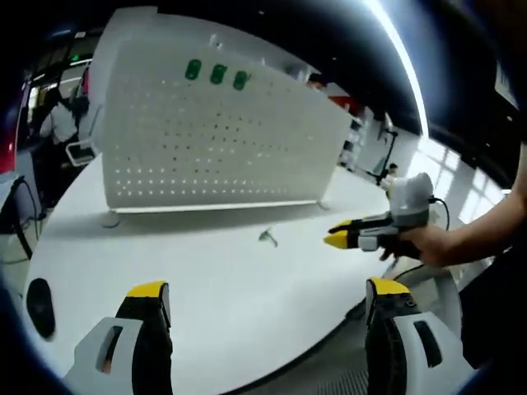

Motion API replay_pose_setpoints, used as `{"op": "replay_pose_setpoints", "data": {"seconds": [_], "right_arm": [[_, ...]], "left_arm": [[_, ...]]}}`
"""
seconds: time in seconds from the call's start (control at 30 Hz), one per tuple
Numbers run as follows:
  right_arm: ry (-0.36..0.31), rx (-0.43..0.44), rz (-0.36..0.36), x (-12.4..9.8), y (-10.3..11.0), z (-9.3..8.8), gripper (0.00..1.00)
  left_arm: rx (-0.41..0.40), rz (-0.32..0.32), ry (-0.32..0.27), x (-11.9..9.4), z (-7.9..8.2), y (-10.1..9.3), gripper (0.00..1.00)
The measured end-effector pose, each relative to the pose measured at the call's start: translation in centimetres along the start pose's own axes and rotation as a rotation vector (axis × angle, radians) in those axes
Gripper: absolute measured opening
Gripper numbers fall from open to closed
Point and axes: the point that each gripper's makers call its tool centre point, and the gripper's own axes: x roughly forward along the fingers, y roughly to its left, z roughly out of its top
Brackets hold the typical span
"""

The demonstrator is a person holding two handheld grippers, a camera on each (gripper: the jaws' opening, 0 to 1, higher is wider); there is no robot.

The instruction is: Insert the hook assembly into the mounting plate slot until the hook locks in place.

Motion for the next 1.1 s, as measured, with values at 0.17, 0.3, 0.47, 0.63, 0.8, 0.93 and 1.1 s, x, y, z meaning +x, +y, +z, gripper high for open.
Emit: {"op": "replay_pose_setpoints", "data": {"seconds": [0.17,0.3,0.47,0.63,0.8,0.93,1.1], "right_arm": [[0.060,-0.010,0.040,3.5,0.2,-0.8,0.15],[0.081,-0.035,0.064,5.7,0.4,-0.6,0.13],[0.095,-0.034,0.080,8.4,-0.1,0.1,0.13],[0.120,-0.045,0.076,10.4,-0.7,0.3,0.12],[0.131,-0.046,0.080,11.2,-0.9,0.3,0.11],[0.132,-0.089,0.084,11.5,-0.7,0.2,0.11],[0.147,-0.041,0.069,11.9,-0.9,-0.4,0.11]], "left_arm": [[-0.018,0.022,-0.019,0.0,0.3,0.6,1.00],[-0.028,0.021,-0.037,-0.5,0.6,0.7,1.00],[-0.036,0.019,-0.039,-0.3,0.7,0.7,1.00],[-0.044,0.036,-0.033,-0.3,0.6,1.0,1.00],[-0.051,0.046,-0.029,-0.2,0.5,1.4,1.00],[-0.045,0.062,-0.038,-0.4,0.7,1.7,1.00],[-0.046,0.066,-0.038,-0.4,0.7,1.8,1.00]]}}
